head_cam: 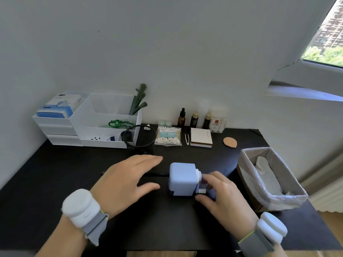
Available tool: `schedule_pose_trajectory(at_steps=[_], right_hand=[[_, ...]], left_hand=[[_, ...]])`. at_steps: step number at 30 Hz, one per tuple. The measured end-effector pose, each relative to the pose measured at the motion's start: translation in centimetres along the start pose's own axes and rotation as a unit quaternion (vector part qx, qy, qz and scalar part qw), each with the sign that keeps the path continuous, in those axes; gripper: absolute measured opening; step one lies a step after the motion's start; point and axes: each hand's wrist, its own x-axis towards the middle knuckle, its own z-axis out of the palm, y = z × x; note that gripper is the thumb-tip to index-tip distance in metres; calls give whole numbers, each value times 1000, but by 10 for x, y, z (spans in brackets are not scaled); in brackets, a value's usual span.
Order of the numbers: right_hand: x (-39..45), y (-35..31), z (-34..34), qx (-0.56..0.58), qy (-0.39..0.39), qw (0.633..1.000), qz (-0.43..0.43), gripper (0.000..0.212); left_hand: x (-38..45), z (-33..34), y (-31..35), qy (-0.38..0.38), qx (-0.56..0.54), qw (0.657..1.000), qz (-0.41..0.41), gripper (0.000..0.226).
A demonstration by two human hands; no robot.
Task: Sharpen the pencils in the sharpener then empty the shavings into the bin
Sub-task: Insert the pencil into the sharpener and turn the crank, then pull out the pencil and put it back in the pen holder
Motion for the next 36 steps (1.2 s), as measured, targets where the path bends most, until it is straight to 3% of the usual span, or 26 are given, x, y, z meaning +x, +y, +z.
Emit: schedule_pose_trajectory(at_steps=[4, 7, 16, 36], right_hand=[[9, -7, -5, 11, 13, 1000, -4, 76], [16, -16, -8, 29, 2, 999, -24, 85], [29, -25, -2, 18, -4, 998, -64, 65], [32, -24, -6, 12, -31, 998, -53, 64]], left_hand=[[-9, 1, -11, 29, 12, 1000, 2, 51], [-8, 5, -15, 43, 8, 999, 5, 42], [-3, 18, -21, 50, -17, 998, 18, 21], [3, 20, -34, 29, -78, 990, 113, 25]])
